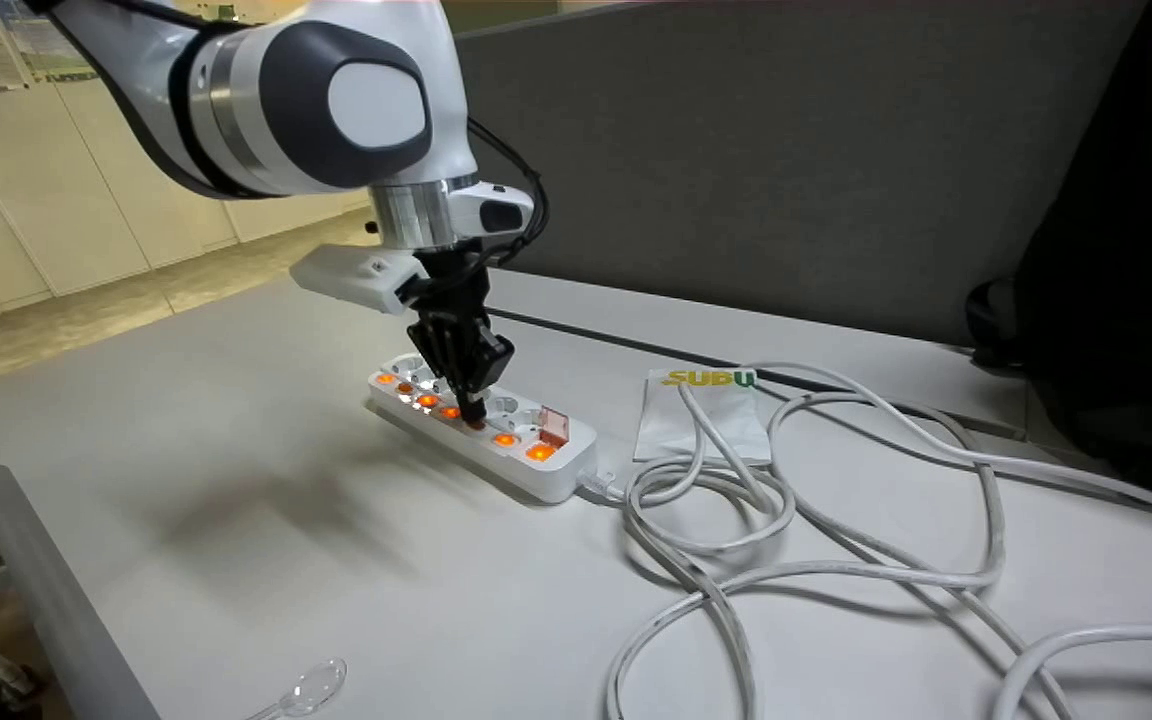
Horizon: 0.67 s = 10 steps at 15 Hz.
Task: Turn on the third switch from the right on the adapter
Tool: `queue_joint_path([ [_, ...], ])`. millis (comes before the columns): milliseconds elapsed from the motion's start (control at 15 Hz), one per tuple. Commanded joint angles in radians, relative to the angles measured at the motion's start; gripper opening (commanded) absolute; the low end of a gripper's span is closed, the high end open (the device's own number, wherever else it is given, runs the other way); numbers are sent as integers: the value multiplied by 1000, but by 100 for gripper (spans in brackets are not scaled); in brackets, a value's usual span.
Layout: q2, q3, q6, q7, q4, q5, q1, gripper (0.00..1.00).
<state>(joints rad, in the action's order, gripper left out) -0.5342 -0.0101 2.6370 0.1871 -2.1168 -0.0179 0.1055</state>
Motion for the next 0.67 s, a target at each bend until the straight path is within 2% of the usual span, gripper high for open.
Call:
queue_joint_path([
  [0, -37, -1, 7, -5, 24, 12, 3, 0],
  [333, -64, 53, 86, 65, 8, -33, 54, 0],
  [600, -101, 135, 234, 171, -17, -57, 135, 0],
])
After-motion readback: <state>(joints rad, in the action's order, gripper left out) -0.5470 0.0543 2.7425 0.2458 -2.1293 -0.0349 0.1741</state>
